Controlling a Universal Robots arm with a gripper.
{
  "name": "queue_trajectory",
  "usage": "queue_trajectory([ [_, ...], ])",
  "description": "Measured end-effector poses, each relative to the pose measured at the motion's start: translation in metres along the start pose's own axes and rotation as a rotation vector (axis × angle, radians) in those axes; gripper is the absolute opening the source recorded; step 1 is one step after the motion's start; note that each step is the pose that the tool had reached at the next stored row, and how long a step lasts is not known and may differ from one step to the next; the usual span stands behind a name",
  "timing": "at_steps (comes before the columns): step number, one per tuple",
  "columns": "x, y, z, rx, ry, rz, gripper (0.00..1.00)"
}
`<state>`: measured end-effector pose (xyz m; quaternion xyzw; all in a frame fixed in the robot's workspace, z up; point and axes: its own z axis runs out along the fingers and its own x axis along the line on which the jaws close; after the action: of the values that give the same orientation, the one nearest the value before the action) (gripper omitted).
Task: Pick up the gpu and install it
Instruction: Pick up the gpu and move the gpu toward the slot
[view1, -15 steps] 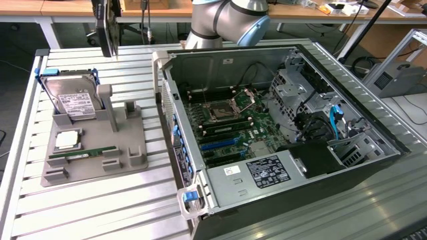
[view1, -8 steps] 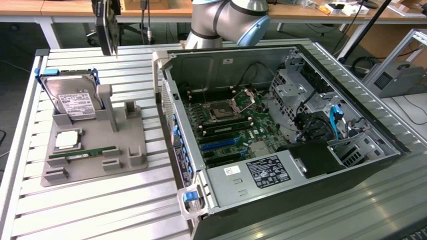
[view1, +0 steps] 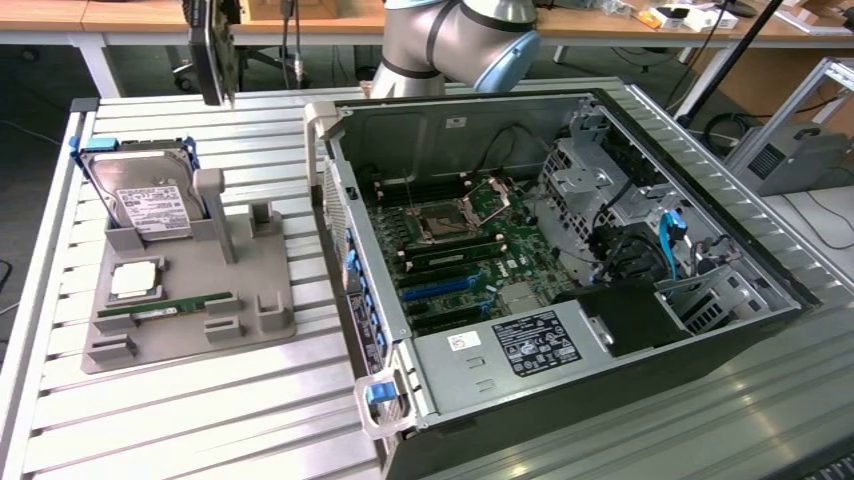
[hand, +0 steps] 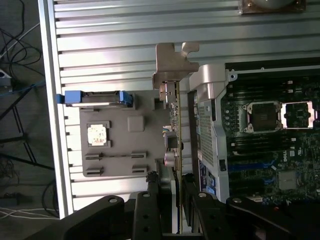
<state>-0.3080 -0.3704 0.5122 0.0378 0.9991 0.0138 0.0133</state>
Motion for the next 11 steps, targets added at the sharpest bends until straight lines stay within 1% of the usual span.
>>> queue_trajectory([
  [3, -0.0001, 0.0001, -0.0027, 0.0000, 0.0000, 0.000, 0.30],
  [11, -0.0001, 0.0001, -0.0025, 0.0000, -0.0001, 0.000, 0.30],
])
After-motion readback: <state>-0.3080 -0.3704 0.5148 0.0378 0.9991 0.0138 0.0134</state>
